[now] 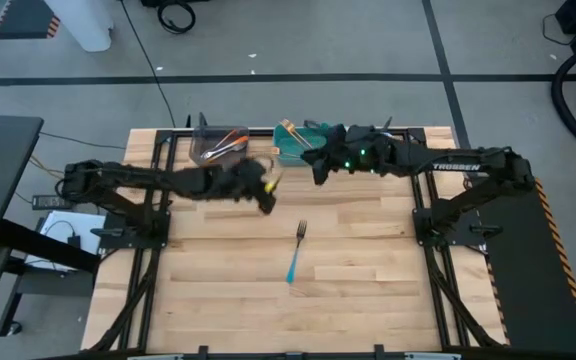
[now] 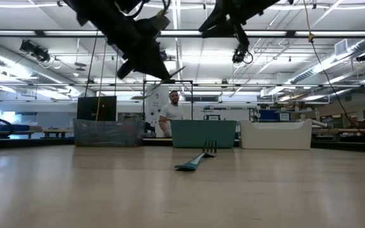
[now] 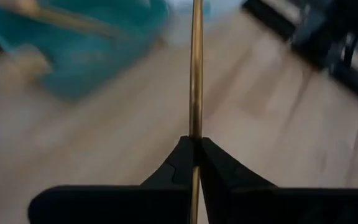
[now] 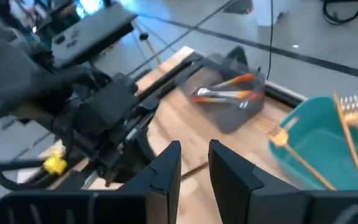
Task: Sort silverware by color (type)
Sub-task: Put the gold fork into the green bin
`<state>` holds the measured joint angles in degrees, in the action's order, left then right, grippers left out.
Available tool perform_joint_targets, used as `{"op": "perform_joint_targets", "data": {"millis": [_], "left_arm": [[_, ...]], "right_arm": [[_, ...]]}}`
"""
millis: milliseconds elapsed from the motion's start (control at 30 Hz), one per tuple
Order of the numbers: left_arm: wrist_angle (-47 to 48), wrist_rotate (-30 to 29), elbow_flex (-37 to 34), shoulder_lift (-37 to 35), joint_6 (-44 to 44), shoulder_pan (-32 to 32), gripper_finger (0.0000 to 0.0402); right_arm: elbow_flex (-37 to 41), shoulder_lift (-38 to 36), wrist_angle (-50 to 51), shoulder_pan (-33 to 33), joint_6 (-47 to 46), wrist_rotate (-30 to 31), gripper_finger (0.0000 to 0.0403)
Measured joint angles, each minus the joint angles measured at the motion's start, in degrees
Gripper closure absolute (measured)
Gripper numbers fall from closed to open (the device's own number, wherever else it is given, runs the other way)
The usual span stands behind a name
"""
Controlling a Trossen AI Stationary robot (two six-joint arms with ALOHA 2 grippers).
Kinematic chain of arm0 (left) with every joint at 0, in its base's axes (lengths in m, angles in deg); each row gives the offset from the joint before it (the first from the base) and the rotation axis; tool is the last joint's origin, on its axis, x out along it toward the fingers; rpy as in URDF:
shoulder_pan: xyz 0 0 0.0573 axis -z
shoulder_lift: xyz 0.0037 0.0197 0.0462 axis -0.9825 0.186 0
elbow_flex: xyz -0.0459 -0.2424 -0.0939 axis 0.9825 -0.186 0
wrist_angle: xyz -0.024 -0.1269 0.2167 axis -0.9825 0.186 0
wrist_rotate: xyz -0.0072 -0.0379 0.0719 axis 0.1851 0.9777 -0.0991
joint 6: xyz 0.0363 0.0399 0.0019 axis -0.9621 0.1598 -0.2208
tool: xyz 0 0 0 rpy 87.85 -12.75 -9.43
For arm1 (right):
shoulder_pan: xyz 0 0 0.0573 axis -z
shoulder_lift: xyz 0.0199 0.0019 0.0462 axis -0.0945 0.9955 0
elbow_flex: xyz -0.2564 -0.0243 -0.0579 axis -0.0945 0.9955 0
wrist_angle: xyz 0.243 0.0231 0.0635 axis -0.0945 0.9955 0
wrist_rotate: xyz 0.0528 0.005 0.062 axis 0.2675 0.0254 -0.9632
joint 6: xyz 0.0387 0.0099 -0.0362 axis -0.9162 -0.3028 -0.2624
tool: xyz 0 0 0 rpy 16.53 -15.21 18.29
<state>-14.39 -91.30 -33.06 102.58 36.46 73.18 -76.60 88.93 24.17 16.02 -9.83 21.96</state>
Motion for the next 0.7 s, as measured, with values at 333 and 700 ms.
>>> {"op": "perform_joint_targets", "data": {"millis": [333,700], "left_arm": [[-13.26,2.27,3.69,0.0,-11.7,-14.2,0.0384],[-27.91,5.43,3.79,0.0,-9.41,-17.34,0.0384]], "right_arm": [[0.01,3.64,-6.42,9.63,3.01,-5.32,0.0314],[-0.02,10.36,-25.32,14.72,1.74,-15.79,0.0314]]}}
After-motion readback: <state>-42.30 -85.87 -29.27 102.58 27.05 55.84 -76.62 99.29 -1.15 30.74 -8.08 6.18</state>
